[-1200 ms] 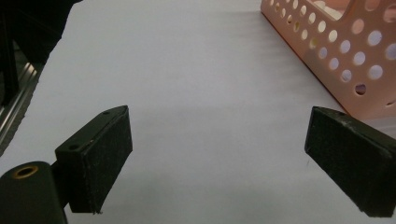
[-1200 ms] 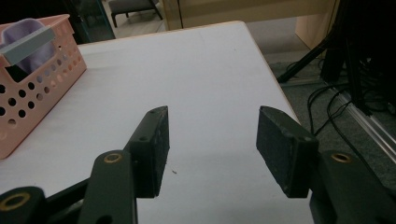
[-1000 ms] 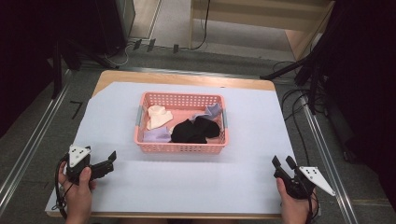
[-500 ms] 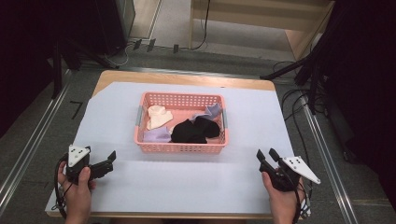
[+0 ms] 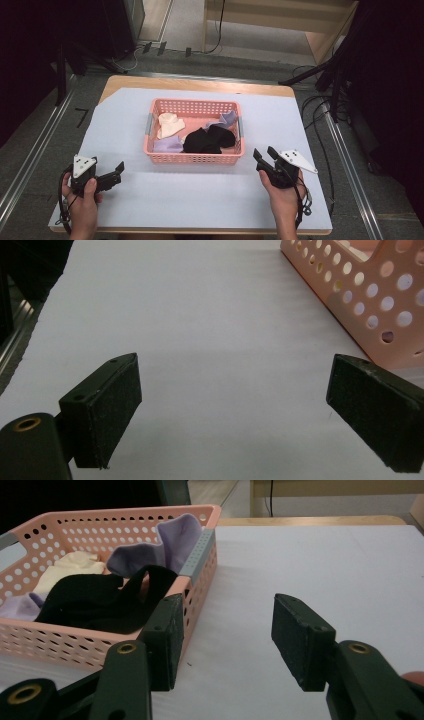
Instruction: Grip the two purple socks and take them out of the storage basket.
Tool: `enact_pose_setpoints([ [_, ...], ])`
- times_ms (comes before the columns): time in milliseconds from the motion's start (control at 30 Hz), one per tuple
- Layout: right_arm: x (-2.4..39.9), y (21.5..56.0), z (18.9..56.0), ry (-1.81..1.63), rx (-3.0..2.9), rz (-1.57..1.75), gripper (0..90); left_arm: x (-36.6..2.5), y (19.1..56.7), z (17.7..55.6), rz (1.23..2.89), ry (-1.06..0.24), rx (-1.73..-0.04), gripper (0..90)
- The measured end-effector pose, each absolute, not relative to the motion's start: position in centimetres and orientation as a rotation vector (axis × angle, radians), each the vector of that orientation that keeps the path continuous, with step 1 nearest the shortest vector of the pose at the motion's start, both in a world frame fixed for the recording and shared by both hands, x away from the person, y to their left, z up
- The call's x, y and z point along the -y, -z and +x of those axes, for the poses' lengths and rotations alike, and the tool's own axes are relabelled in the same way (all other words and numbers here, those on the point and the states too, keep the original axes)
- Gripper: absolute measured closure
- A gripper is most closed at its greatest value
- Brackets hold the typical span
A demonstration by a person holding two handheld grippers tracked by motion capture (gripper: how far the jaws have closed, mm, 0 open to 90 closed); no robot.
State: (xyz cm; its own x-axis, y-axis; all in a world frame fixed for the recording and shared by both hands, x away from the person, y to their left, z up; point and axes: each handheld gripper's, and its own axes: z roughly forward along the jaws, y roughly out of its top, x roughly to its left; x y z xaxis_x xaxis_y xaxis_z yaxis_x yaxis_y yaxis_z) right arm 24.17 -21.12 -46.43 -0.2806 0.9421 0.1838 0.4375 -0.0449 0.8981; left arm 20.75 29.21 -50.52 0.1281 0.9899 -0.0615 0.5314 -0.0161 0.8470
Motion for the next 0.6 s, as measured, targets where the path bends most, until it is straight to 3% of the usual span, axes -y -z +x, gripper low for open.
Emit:
enact_pose_setpoints([
  [600, 16.3, 45.2, 26.5, -1.308, -1.822, 1.432, 48.0, -29.2, 50.5, 20.8, 1.656, -0.768, -1.501, 8.3],
])
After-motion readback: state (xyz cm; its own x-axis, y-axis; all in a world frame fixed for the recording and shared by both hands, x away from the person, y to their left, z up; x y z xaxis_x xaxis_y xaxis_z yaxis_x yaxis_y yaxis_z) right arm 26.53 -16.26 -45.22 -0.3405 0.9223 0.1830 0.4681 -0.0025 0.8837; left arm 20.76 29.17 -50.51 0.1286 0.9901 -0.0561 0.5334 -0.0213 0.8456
